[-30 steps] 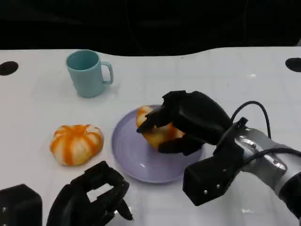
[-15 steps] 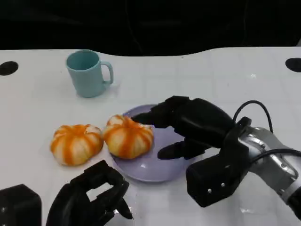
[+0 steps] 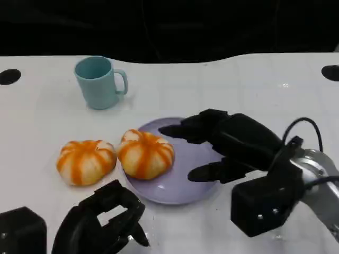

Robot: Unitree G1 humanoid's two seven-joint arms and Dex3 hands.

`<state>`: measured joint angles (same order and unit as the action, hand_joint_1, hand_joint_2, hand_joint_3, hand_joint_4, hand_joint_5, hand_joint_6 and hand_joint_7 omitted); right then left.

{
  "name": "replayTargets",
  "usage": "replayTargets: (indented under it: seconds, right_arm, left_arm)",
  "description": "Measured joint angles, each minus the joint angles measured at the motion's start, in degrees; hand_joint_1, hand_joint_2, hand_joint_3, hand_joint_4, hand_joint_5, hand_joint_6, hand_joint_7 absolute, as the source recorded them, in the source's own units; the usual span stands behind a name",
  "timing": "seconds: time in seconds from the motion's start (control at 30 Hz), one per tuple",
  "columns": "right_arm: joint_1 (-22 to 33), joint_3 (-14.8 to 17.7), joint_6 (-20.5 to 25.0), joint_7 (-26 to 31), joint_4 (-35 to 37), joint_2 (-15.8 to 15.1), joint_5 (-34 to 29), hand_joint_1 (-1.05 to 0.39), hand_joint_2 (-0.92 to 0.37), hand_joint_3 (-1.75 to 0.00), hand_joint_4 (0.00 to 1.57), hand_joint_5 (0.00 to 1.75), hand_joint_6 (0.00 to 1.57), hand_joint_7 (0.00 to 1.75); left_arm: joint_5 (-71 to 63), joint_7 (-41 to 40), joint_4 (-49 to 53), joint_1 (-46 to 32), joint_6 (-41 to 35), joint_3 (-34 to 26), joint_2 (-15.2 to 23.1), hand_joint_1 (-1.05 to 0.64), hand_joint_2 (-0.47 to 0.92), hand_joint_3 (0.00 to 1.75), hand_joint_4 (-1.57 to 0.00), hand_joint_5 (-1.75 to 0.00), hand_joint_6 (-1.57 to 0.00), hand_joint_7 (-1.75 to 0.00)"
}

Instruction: Grasp the bread from the table and place it into the plate.

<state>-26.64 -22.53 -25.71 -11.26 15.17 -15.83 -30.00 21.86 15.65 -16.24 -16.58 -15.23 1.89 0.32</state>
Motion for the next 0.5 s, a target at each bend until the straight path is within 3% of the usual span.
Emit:
replayTargets:
  seconds: [0.1, 0.17, 0.33, 0.47, 0.5]
  right_arm:
    - [2.9, 2.3, -1.0, 0.5, -2.3, -0.7, 2.1, -0.66, -0.92, -0.3, 0.37, 0.52, 0.5, 0.11]
    - [4.3, 3.5, -1.8, 0.5, -3.3, -1.0, 3.5, -0.63, -0.92, -0.3, 0.37, 0.81, 0.58, 0.16]
    - [9.2, 6.4, -5.1, 0.7, -5.1, -2.1, 7.9, -0.59, -0.92, -0.29, 0.42, 1.06, 0.69, 0.25]
    - [14.2, 8.8, -6.6, -0.5, -7.1, -2.7, 14.0, -0.52, -0.92, -0.25, 0.51, 1.24, 0.76, 0.44]
    - [15.2, 9.1, -7.1, -0.8, -7.3, -2.9, 15.0, -0.52, -0.92, -0.26, 0.53, 1.27, 0.73, 0.57]
  left_arm:
    - [0.1, 0.0, 0.0, -0.1, -0.2, -0.1, 0.0, -0.53, 0.92, 0.3, -0.71, -1.75, -0.7, -1.46]
    - [0.1, 0.0, -0.1, 0.0, -0.2, 0.0, -0.1, -0.54, 0.92, 0.31, -0.71, -1.75, -0.7, -1.45]
    - [0.1, -0.2, -0.4, 0.0, -0.4, 0.0, -0.1, -0.55, 0.92, 0.31, -0.71, -1.75, -0.7, -1.44]
    - [0.4, -0.2, -0.4, -0.1, -0.7, -0.2, -0.1, -0.54, 0.92, 0.3, -0.71, -1.75, -0.69, -1.44]
    - [0.5, -0.2, -0.4, 0.0, -0.7, -0.2, 0.0, -0.54, 0.92, 0.3, -0.71, -1.75, -0.69, -1.44]
